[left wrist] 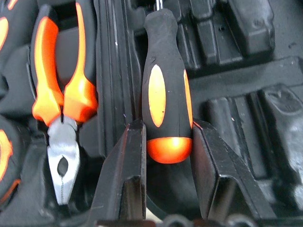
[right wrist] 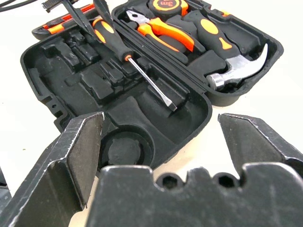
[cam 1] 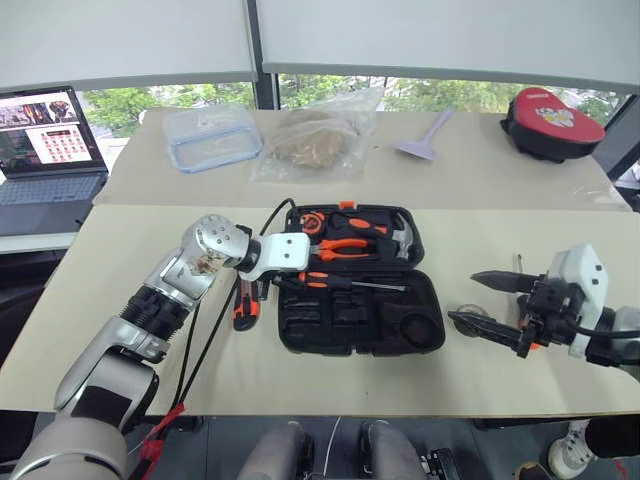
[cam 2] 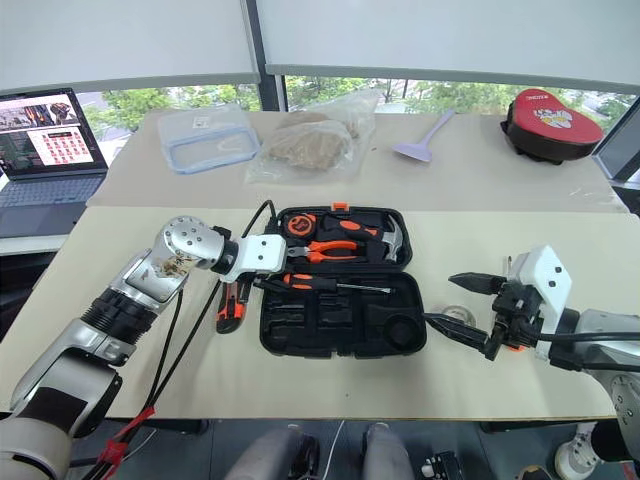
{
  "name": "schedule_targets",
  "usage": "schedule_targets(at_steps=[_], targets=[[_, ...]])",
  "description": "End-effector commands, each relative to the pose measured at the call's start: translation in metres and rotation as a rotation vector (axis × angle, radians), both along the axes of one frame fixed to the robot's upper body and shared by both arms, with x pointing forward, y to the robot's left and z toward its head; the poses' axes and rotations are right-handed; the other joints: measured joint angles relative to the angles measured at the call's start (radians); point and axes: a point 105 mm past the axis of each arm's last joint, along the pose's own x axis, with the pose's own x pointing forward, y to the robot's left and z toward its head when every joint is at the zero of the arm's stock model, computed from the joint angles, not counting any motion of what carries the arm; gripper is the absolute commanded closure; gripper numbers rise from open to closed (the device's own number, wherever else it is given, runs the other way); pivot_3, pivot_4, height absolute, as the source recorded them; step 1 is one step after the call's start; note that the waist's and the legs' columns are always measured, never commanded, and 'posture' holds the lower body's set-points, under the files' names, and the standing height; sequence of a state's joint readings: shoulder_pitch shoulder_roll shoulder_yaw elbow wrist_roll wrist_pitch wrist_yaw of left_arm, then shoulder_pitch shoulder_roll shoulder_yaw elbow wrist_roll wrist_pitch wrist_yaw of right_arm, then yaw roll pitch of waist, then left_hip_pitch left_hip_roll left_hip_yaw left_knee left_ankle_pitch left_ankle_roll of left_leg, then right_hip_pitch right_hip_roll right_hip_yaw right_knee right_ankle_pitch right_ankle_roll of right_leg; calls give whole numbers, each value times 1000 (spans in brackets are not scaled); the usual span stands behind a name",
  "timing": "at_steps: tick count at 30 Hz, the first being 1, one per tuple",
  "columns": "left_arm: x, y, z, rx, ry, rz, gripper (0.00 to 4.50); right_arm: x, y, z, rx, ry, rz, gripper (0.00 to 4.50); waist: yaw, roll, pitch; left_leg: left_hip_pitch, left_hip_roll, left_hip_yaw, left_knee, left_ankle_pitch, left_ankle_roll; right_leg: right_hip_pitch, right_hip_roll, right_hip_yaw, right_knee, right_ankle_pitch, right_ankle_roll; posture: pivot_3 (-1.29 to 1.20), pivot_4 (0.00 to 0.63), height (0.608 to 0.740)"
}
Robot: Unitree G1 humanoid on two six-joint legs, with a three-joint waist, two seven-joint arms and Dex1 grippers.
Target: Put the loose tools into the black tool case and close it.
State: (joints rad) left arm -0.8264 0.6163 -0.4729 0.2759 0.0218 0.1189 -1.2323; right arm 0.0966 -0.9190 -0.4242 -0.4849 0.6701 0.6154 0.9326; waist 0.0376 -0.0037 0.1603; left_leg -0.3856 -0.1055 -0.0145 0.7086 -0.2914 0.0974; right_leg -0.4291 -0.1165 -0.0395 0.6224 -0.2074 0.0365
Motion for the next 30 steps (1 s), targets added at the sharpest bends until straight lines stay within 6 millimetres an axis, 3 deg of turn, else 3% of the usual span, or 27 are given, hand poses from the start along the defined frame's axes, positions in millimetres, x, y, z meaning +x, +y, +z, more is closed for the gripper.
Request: schedule_targets(at_steps=[1, 12, 14, 20, 23, 24, 26, 30], targets=[[11, 7, 12, -21, -33, 85, 3667, -1, 0, 11, -3, -62, -9, 0, 1, 0, 0, 0, 0, 0, 1, 0, 0, 0, 0, 0, 1, 0, 0, 0, 150, 722], [10, 7, 14, -58, 0, 138, 3667, 3, 5, 11, 18, -64, 12, 0, 2, 0, 0, -6, 0, 0, 6, -1, 2, -7, 1, 1, 6, 0, 0, 0, 150, 722], [11, 6, 16, -65, -8, 128, 2676, 4, 5, 11, 19, -65, 13, 0, 2, 0, 0, -6, -1, 0, 6, -1, 2, -7, 1, 1, 6, 0, 0, 0, 150, 722], [14, 1, 28, -88, -47, 96, 520, 4, 5, 11, 22, -65, 16, 0, 5, 0, 0, -7, -1, 0, 6, -1, 2, -7, 0, 1, 6, 0, 0, 0, 150, 722], [15, -2, 33, -106, -52, 86, 520, 3, 5, 11, 22, -64, 17, 0, 5, 0, 0, -7, -1, 0, 7, -1, 2, -7, 0, 1, 6, 0, 0, 0, 150, 722], [15, -5, 36, -122, -53, 84, 744, 2, 5, 10, 22, -64, 16, 0, 5, 0, 0, -7, -1, 0, 7, -1, 2, -8, 1, 1, 7, 0, 0, 0, 150, 722], [16, -8, 40, -149, -47, 82, 1270, 2, 5, 10, 24, -64, 14, 0, 5, 0, 0, -8, -1, 0, 7, 0, 2, -8, 1, 1, 7, 0, 0, 0, 150, 722], [19, -15, 41, -152, -50, 68, 2816, 2, 5, 9, 28, -64, 9, 0, 3, 0, 0, -8, -1, 0, 7, 0, 2, -8, 1, 1, 7, 0, 0, 0, 150, 722]])
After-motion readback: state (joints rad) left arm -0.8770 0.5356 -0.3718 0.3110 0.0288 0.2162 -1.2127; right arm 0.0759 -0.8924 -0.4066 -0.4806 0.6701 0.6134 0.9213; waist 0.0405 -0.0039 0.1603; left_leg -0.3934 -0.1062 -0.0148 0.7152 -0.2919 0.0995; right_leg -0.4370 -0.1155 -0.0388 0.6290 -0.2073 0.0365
